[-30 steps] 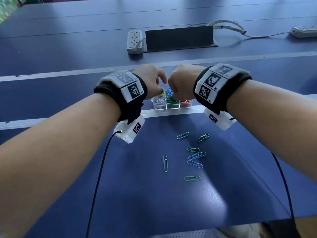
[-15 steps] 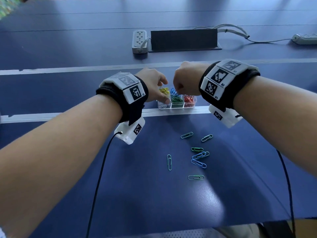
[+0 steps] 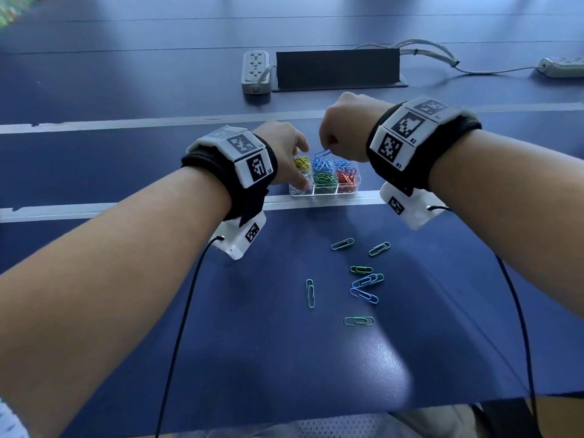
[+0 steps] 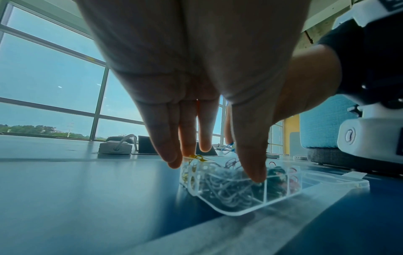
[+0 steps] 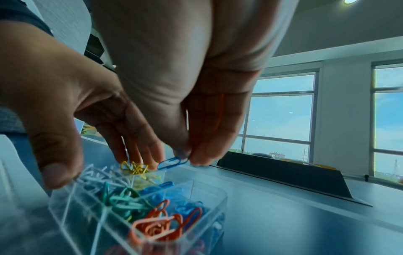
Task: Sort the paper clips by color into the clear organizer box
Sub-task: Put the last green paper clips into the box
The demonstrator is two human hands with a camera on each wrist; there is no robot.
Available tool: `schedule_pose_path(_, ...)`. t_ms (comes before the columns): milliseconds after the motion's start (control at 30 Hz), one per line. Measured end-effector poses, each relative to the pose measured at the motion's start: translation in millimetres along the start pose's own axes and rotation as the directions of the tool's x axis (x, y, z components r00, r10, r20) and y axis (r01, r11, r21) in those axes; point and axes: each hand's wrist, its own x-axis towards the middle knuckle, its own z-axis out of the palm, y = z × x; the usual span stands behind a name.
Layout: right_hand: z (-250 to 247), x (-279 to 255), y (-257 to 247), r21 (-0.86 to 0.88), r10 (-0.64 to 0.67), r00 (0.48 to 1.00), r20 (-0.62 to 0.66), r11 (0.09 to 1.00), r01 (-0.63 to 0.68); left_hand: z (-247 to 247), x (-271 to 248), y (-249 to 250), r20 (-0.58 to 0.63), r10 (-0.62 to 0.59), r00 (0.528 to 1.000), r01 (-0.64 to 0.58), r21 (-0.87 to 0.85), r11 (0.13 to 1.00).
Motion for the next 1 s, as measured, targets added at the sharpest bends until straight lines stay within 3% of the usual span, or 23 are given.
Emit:
schedule_pose_path(167,4,-9,-2,0.057,0.003,1.000,0.009,0.998,-0.003,4,-1,-1,-0.028,0.018,0.999,-0.017,0.026,1.000)
schedule_pose_path(300,1,-42,-11,0.069,-0.109,0.994,-0.013,0.992,0.110,8,-6,-3,-0.022,0.078,0.997,-0.076,0.076,0.994)
schedule_pose_path(367,6,-63,-14,0.122,-0.155,0.988,0.023,0.981,0.151,10,-13,-3,-0.035,0.113,0.993,-0.111,0.071,0.991)
schedule_pose_path(500,28,-93,-6,0.187,-0.125,0.979,0.161,0.978,0.094,7,-33,3,-0.089,0.215,0.973,-0.207,0.090,0.974)
schedule_pose_path(667,41,-113,8,0.193,-0.114,0.979,0.170,0.978,0.081,13,-65,19,0.067,0.351,0.934,-0.356,0.068,0.932)
schedule_pose_path(833,39,-135,-4,0.255,-0.270,0.957,0.104,0.938,0.237,29,-86,41,0.244,0.440,0.864,-0.481,0.145,0.865)
schedule_pose_path(1000,50,-136,-17,0.243,-0.282,0.944,0.170,0.940,0.237,37,-90,57,0.299,0.458,0.837,-0.520,0.179,0.835)
